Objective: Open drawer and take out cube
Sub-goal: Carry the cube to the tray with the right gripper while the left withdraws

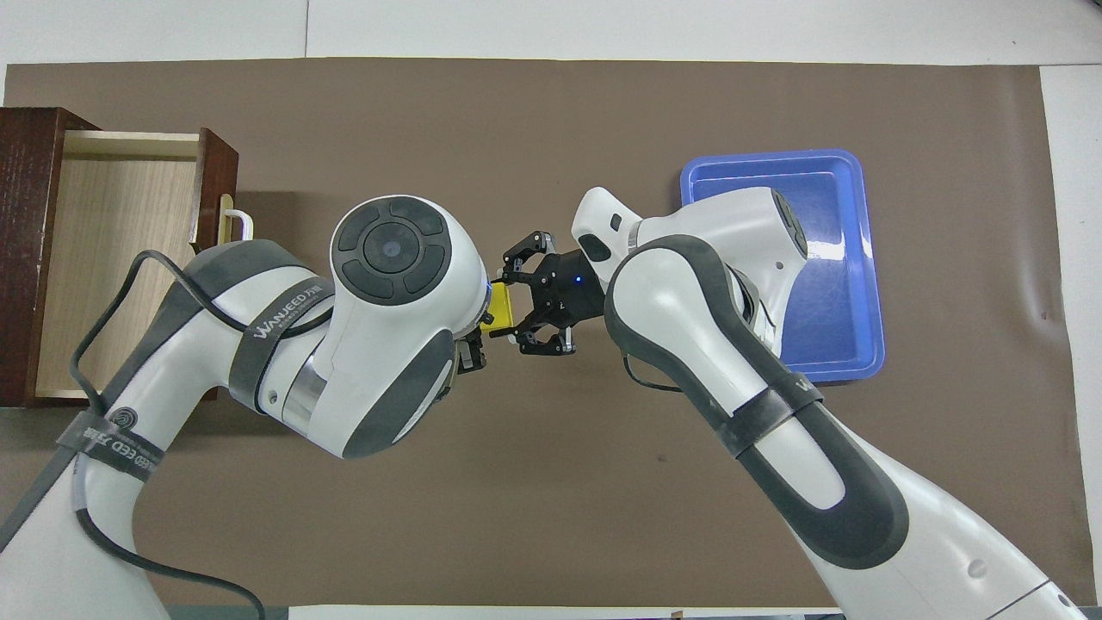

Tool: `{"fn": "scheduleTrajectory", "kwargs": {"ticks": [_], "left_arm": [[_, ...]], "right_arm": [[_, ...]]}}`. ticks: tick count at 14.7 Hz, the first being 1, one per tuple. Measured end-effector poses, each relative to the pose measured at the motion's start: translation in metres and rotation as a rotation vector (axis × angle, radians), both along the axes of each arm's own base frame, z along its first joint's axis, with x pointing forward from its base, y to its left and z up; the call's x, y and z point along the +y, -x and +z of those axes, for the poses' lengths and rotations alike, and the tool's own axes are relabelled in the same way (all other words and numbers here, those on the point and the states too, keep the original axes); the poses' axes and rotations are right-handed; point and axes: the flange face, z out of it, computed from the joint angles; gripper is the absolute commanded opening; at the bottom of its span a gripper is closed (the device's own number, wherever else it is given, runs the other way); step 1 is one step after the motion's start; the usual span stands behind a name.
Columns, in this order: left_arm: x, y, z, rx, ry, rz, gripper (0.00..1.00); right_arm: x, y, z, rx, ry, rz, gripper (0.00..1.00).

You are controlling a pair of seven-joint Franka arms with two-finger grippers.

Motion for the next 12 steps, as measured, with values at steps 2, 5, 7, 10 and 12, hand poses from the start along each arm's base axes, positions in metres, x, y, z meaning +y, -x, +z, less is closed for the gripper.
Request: {"fn": "scheduleTrajectory", "kwargs": {"ticks": [2, 5, 7, 10, 12], "left_arm": [[0.012, -0.007, 0.003, -0.013, -0.017, 0.002, 1.00], [0.053, -0.031, 0.006, -0.013, -0.027, -0.024, 1.00], [0.093, -0.047, -0.002, 0.004, -0.036, -0.061, 1.00], [0.152, -0.061, -0.023, 0.016, -0.040, -0.121, 1.00], [0.185, -0.064, -0.036, 0.033, -0.043, -0.166, 1.00]], "right_arm": [[-0.001, -0.001, 0.000, 0.000, 0.001, -0.002, 0.00], [-0.002, -0.001, -0.001, 0.002, 0.000, -0.001, 0.00], [-0.007, -0.002, -0.001, 0.019, -0.007, 0.008, 0.00], [-0.034, -0.012, -0.002, 0.038, 0.004, 0.029, 0.00], [-0.068, -0.023, -0.004, 0.056, 0.019, 0.033, 0.00]]}}
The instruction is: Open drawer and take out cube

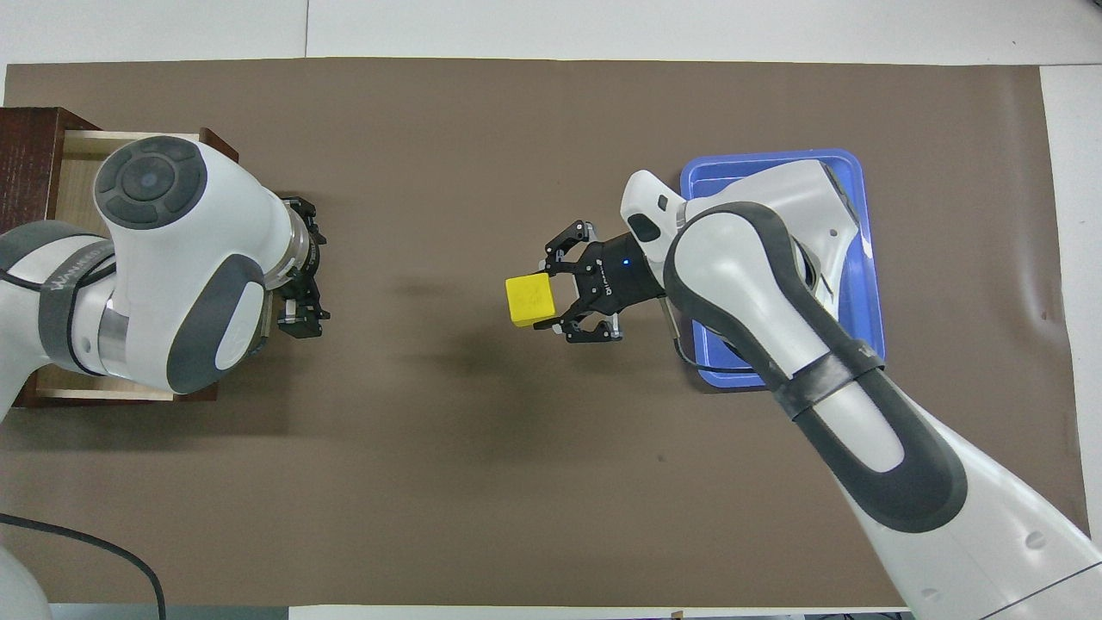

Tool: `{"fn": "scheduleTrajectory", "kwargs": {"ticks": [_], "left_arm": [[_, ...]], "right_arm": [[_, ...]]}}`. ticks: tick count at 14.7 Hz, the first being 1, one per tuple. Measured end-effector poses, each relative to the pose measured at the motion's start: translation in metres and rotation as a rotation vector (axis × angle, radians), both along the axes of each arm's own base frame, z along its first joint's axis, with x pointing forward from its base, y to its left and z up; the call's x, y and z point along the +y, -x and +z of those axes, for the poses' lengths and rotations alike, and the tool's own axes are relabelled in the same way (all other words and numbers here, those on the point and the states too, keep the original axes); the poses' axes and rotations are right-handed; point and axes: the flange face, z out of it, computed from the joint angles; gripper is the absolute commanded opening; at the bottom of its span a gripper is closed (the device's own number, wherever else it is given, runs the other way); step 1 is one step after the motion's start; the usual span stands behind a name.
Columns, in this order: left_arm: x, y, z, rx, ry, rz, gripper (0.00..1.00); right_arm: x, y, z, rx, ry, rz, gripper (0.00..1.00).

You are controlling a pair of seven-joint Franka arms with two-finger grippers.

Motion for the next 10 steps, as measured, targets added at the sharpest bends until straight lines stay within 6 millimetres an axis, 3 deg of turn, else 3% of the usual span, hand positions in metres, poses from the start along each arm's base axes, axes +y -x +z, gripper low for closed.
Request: {"fn": "scheduleTrajectory", "kwargs": {"ticks": [5, 10], "left_arm": [[0.078, -0.014, -0.003, -0.012, -0.063, -0.134, 1.00], [0.144, -0.022, 0.006, -0.029, -0.044, -0.189, 1.00]], "right_arm": [[-0.114, -0.027, -0.008, -0.033, 0.078, -0.001, 0.00], [-0.214, -0.037, -0.019, -0.097, 0.144, -0.029, 0.00]]}}
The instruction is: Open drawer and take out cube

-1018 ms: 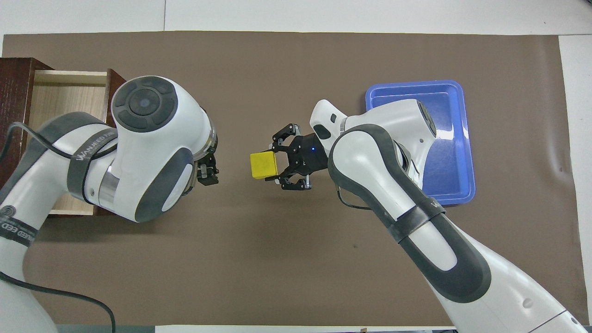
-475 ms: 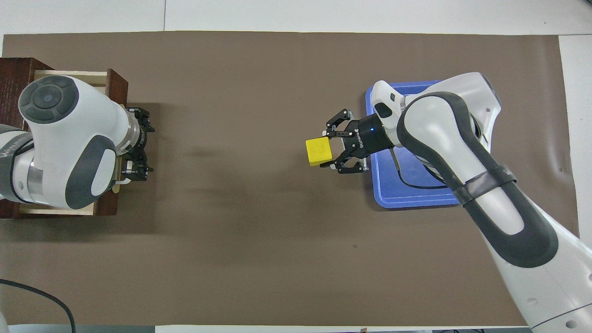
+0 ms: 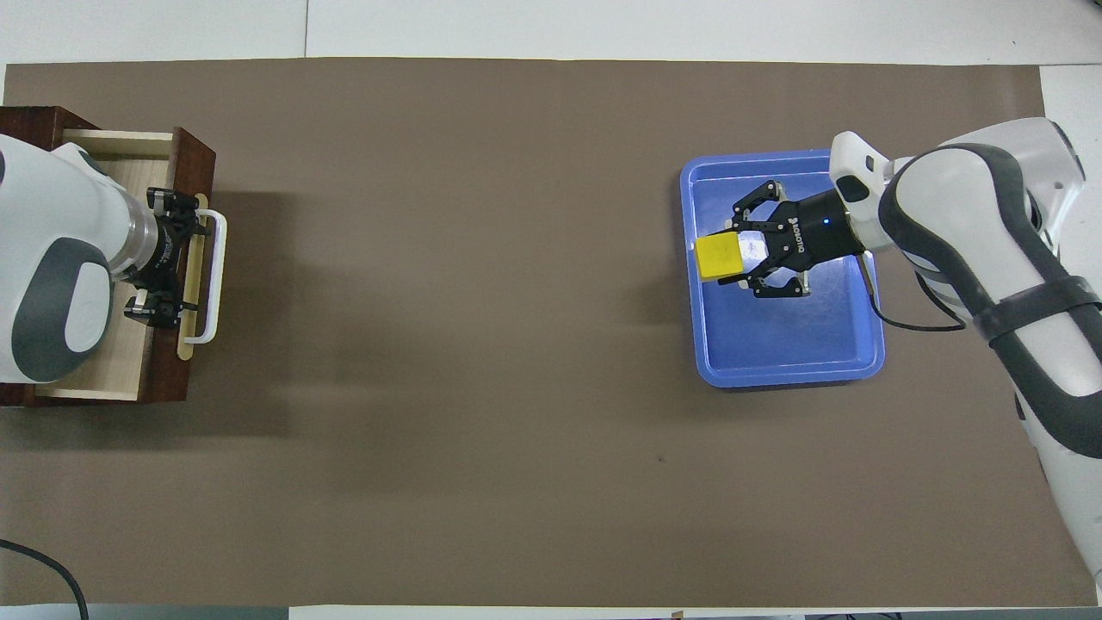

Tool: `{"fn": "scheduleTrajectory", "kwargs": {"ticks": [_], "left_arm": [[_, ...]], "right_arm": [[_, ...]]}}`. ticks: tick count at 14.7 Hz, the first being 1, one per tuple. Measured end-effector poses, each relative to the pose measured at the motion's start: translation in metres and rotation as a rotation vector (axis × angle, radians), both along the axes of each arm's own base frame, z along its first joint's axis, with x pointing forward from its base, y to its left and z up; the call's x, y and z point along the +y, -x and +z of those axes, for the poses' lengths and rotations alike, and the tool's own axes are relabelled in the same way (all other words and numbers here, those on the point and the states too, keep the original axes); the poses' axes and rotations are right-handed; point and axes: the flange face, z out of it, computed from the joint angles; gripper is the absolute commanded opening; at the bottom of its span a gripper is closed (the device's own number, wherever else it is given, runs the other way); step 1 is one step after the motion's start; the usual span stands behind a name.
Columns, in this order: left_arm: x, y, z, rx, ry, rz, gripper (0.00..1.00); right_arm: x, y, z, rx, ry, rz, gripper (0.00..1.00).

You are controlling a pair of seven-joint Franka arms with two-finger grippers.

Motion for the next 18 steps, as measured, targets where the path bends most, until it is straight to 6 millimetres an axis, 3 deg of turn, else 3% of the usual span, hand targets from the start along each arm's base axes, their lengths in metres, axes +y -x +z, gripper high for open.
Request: {"fn": "scheduleTrajectory", "kwargs": {"ticks": [4, 5, 6, 9, 11, 13, 16, 18], "left_arm": [[0.092, -0.002, 0.004, -0.033, -0.027, -0.051, 1.00], [0.107, -0.001, 0.004, -0.035, -0.017, -0.038, 1.00], [0.108, 0.000, 0.006, -0.037, -0.013, -0.035, 1.00], [0.102, 0.000, 0.006, -0.033, -0.016, -0.067, 1.00], [0.088, -0.004, 0.019, -0.020, -0.028, -0.124, 1.00], [0.060, -0.006, 0.052, -0.011, -0.033, -0.181, 1.00], [0.007, 0.012, 0.104, 0.035, -0.046, -0.408, 1.00], [-0.004, 0.022, 0.131, 0.071, -0.038, -0.588, 1.00]], "right_arm": [[-0.053, 0.001, -0.023, -0.010, 0.011, -0.036, 0.00], [-0.061, 0.001, -0.032, -0.009, 0.012, -0.040, 0.00], [-0.068, 0.001, -0.041, -0.013, 0.013, -0.039, 0.00], [-0.070, -0.002, -0.058, -0.025, 0.026, -0.042, 0.00], [-0.067, -0.002, -0.069, -0.010, 0.023, -0.038, 0.00], [-0.067, -0.007, -0.082, -0.004, 0.018, -0.031, 0.00], [-0.066, -0.010, -0.089, -0.003, 0.016, -0.025, 0.00], [-0.068, -0.008, -0.092, 0.008, 0.011, -0.024, 0.00]]}}
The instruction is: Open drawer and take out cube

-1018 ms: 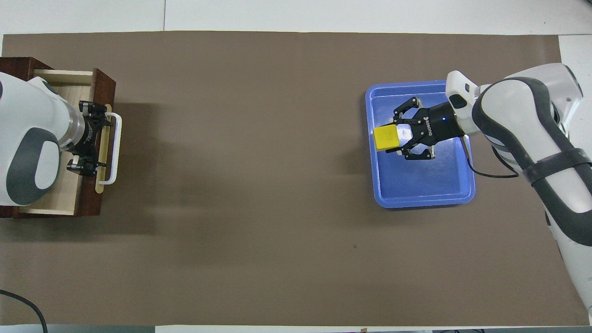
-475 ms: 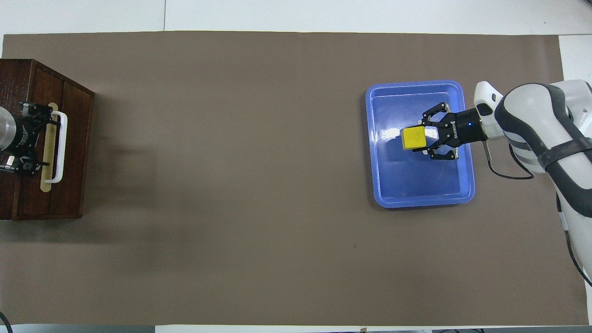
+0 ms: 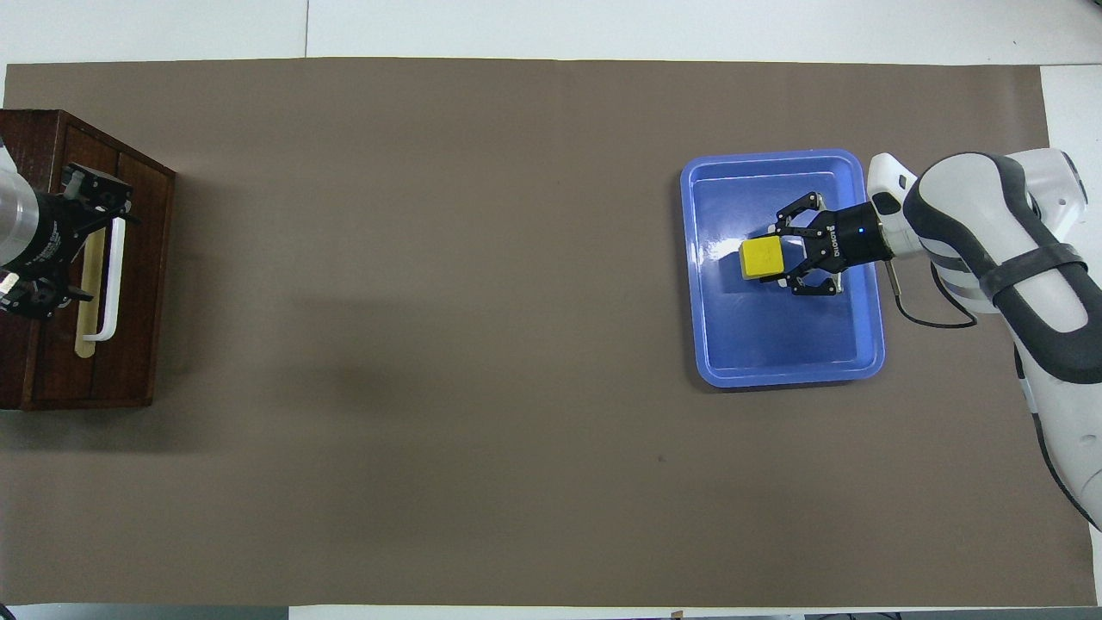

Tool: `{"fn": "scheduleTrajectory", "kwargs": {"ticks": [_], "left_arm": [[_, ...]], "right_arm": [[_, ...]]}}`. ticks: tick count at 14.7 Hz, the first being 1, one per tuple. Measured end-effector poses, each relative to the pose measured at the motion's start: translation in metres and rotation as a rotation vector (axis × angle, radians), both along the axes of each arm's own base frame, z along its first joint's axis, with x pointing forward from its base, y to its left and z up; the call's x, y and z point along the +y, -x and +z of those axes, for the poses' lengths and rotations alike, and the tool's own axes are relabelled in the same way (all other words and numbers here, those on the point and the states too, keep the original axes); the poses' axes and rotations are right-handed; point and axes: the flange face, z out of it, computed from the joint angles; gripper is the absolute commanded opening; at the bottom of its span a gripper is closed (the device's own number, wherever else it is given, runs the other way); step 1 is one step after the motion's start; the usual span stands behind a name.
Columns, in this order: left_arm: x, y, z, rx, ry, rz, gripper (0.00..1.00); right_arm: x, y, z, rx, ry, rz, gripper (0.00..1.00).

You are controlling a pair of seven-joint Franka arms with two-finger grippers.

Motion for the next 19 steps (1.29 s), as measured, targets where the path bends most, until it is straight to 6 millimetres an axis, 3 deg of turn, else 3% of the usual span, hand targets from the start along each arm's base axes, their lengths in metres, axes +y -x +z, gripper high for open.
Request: {"fn": "scheduleTrajectory", "kwargs": {"ticks": [2, 5, 6, 7, 11, 14, 15, 19], "left_arm": [[0.003, 0.005, 0.023, 0.035, 0.039, -0.150, 1.00], [0.008, 0.014, 0.035, 0.118, 0.062, -0.358, 1.00], [0.008, 0.017, 0.035, 0.142, 0.069, -0.423, 1.00], [0.009, 0.018, 0.034, 0.161, 0.074, -0.472, 1.00], [0.013, 0.017, 0.026, 0.197, 0.089, -0.572, 1.00], [0.002, 0.017, 0.029, 0.194, 0.087, -0.627, 1.00], [-0.005, 0.017, 0.032, 0.192, 0.085, -0.645, 1.00], [0.005, 0.016, 0.035, 0.181, 0.105, -0.685, 1.00]], "right_arm": [[-0.006, 0.005, -0.007, 0.020, -0.008, -0.002, 0.00], [-0.016, 0.013, -0.016, 0.027, -0.017, 0.003, 0.00], [-0.016, 0.013, -0.016, 0.027, -0.019, 0.004, 0.41], [-0.017, 0.013, -0.016, 0.027, -0.019, 0.004, 0.99], [-0.015, 0.014, -0.016, 0.034, -0.025, 0.009, 1.00], [-0.013, 0.016, -0.011, 0.069, -0.035, -0.005, 1.00], [-0.013, 0.013, 0.005, 0.079, -0.026, -0.031, 1.00], [-0.014, 0.014, 0.074, 0.149, 0.061, -0.127, 1.00]]}}
